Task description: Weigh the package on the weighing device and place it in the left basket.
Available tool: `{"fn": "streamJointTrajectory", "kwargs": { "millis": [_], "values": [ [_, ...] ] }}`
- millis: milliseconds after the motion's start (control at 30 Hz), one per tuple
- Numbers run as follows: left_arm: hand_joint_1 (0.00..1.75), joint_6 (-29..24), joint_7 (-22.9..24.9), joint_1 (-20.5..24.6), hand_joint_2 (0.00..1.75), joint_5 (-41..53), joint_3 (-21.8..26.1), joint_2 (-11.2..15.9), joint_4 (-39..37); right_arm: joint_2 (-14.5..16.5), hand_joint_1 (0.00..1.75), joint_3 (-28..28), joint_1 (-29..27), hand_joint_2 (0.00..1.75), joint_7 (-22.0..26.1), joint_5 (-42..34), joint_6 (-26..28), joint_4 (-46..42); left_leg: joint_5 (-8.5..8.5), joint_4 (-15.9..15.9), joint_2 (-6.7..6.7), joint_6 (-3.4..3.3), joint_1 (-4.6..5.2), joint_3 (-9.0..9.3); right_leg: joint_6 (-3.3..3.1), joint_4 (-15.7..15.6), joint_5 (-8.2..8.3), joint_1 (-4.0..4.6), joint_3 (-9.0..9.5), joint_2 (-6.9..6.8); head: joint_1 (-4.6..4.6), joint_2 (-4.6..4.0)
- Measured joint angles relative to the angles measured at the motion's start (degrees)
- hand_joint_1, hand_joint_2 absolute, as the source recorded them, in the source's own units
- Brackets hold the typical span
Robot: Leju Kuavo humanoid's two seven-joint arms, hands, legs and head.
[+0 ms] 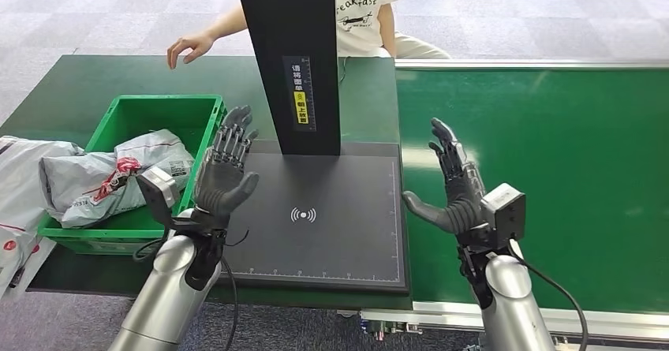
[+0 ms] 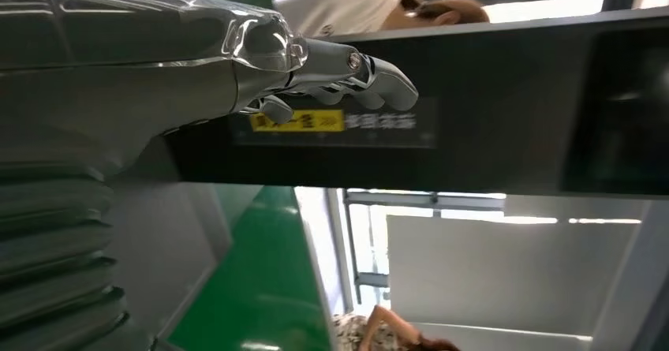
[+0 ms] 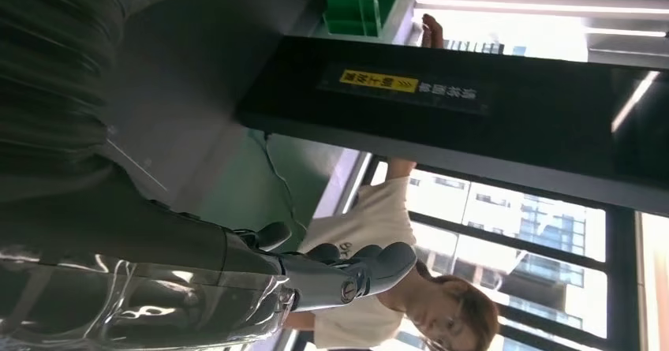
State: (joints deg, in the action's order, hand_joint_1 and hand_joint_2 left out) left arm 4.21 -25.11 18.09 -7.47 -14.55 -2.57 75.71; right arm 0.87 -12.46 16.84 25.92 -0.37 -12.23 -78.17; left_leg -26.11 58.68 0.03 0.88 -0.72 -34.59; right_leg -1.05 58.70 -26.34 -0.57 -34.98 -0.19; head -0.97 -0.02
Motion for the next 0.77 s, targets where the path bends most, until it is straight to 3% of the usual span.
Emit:
{"fn": "streamJointTrajectory", "kwargs": {
  "millis": [300, 767],
  "values": [
    [0.0, -0.51, 1.9, -0.99, 1.75, -1.45, -1.25, -2.23, -9.63, 0.09, 0.0, -3.21, -0.72, 1.75, -2.42, -0.85, 0.24, 5.28, 0.0, 0.0, 0.0, 0.0, 0.0, -0.01, 0.0, 0.0, 0.0, 0.0, 0.0, 0.0, -0.01, 0.01],
    [0.0, -0.9, 1.79, -3.05, 1.75, -1.65, -1.25, -2.07, -10.27, 0.09, 0.0, -4.22, -1.51, 1.75, -2.6, -1.24, 0.75, 6.81, 0.0, 0.0, -0.01, 0.0, 0.0, -0.02, 0.0, 0.01, 0.0, 0.0, 0.01, -0.01, -0.01, 0.01]
  ]
}}
